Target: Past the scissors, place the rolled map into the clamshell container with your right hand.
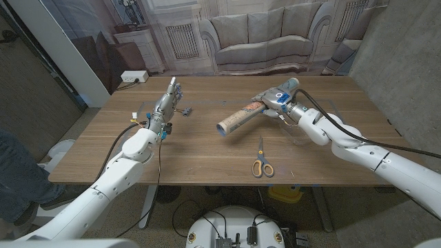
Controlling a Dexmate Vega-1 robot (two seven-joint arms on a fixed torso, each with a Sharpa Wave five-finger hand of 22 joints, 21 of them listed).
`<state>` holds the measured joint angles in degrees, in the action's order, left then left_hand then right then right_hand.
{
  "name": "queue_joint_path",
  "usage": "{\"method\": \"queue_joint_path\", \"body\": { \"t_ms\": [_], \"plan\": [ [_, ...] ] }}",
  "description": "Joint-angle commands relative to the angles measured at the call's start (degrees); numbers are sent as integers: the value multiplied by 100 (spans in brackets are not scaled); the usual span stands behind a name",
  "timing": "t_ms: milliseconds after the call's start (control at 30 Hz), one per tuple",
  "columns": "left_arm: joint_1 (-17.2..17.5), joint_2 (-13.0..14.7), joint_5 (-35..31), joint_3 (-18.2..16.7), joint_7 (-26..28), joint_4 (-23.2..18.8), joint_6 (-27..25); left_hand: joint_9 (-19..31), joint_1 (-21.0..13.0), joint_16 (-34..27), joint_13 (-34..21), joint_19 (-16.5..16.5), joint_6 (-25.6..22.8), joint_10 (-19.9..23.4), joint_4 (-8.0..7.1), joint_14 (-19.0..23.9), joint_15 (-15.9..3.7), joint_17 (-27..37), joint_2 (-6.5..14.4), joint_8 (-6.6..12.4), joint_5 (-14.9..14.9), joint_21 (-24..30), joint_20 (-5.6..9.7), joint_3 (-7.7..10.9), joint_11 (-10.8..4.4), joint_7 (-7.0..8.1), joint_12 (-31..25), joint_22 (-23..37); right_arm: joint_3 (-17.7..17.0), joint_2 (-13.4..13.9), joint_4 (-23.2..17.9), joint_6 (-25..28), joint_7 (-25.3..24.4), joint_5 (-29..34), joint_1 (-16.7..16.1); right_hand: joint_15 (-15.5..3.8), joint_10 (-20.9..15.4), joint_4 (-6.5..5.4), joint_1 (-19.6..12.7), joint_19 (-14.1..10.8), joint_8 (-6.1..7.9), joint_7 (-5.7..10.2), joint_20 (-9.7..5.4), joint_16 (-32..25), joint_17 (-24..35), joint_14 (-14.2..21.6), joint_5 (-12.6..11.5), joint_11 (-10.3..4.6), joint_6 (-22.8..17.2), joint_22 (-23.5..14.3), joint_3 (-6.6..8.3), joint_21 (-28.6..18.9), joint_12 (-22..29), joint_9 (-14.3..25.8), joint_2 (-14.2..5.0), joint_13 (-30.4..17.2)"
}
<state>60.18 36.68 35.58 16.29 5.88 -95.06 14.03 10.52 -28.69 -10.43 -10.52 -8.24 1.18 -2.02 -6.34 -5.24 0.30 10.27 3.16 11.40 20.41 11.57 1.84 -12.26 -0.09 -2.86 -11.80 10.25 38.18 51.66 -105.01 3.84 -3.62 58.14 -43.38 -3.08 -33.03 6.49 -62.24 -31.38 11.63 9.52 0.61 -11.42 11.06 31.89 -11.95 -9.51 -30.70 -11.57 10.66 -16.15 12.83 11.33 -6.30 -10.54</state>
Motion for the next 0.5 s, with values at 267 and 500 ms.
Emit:
{"method": "queue_joint_path", "body": {
  "t_ms": [267,500],
  "plan": [
    [-232,3,-27,80,-75,63,-106,15,3,-37,-31,-52,-33,-12,3,-37,-9,20,41,-16,17,5,28,-70,-16,11,17,28,-140,112,-97,373,-43,-157,-273,-971,-49,-23,-84,-390,11,-7,-1277,28,11,40,17,19,-56,-18,-5,-50,-6,10,-124,-11],
    [-285,8,-24,90,-92,88,-138,15,1,-39,-31,-49,-33,-10,4,-32,-8,20,44,-16,17,7,34,-77,-22,13,16,28,-192,166,-116,491,-68,-186,-336,-971,-56,-26,-80,-392,8,1,-1278,28,12,42,21,19,-56,-18,-8,-50,-9,10,-128,-11]
  ]
}}
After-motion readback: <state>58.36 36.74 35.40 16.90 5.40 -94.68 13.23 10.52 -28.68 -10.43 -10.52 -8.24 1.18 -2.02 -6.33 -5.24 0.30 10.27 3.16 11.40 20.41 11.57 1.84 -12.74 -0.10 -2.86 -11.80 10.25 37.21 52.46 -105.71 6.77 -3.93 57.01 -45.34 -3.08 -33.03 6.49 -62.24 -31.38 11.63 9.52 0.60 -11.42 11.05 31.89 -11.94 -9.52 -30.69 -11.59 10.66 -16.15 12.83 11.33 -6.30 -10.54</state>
